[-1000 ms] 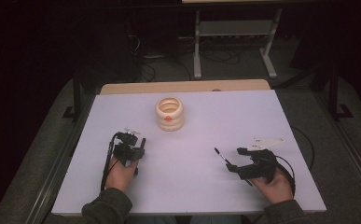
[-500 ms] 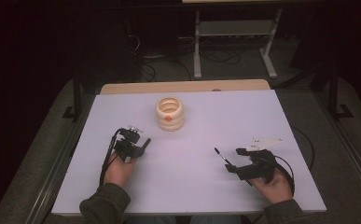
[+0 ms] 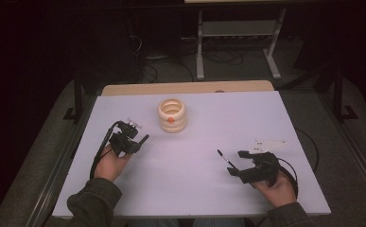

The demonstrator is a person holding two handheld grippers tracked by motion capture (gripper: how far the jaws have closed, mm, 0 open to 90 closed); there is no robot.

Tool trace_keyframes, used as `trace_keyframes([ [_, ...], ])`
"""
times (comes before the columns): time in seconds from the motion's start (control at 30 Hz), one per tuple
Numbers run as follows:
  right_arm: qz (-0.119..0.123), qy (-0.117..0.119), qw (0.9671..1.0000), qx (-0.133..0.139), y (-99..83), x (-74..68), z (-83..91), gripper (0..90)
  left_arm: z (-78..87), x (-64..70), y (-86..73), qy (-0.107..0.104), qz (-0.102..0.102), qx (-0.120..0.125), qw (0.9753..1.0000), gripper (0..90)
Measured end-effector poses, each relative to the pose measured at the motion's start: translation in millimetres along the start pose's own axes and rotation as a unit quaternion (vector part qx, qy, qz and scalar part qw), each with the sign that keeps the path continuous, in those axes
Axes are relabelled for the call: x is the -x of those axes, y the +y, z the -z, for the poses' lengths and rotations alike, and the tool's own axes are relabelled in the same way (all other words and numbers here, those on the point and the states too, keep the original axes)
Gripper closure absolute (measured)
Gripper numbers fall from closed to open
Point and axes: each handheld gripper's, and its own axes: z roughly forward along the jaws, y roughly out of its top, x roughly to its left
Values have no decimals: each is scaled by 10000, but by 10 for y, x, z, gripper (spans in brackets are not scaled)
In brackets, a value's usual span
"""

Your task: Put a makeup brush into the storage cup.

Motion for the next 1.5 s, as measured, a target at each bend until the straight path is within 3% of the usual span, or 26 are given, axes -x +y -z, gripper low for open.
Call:
trace_keyframes([
  [0.27,43,182,9998,-73,120,-78,-2,188,153,-108,-87,-243,-146,86,9996,797],
  [0.4,150,267,9995,-85,208,-145,-11,182,223,-146,-156,-316,-333,108,9989,797],
  [0.5,320,345,9988,-155,274,-197,-36,182,256,-158,-203,-453,-539,123,9974,797],
  [0.57,450,374,9980,-220,323,-235,-53,182,292,-142,-229,-552,-834,134,9949,797],
  [0.63,552,466,9970,-263,373,-266,-69,186,329,-109,-247,-640,-977,133,9931,797],
  [0.7,638,537,9960,-335,431,-293,-83,187,362,-70,-270,-828,-1164,263,9894,797],
  [0.77,726,602,9949,-364,491,-314,-92,190,376,-42,-287,-854,-1314,250,9873,797],
  [0.93,909,799,9915,-482,640,-388,-128,202,422,65,-348,-1307,-1899,400,9722,796],
  [1.0,1074,832,9894,-519,699,-414,-157,213,427,86,-353,-1308,-1907,364,9722,797],
  [1.07,1091,875,9887,-533,730,-440,-167,217,431,84,-350,-1378,-1925,381,9708,797],
  [1.1,1164,888,9877,-542,760,-458,-181,218,453,110,-342,-1477,-2021,446,9671,797],
  [1.13,1252,949,9859,-583,821,-497,-215,219,457,129,-340,-1536,-2046,456,9656,797],
  [1.23,1381,1051,9829,-614,902,-534,-273,222,468,197,-328,-1704,-2293,533,9568,797],
  [1.27,1381,1051,9829,-614,902,-534,-273,222,468,197,-328,-1704,-2293,533,9568,797],
  [1.3,1430,1118,9812,-650,938,-548,-304,222,467,240,-336,-1850,-2282,577,9541,797],
  [1.37,1511,1264,9778,-713,1018,-588,-373,226,471,261,-329,-1905,-2360,592,9511,796],
  [1.43,1628,1351,9744,-757,1063,-608,-423,244,475,292,-323,-1978,-2322,579,9506,796],
  [1.5,1703,1450,9712,-816,1105,-634,-478,263,482,327,-307,-2047,-2377,632,9474,797],
])
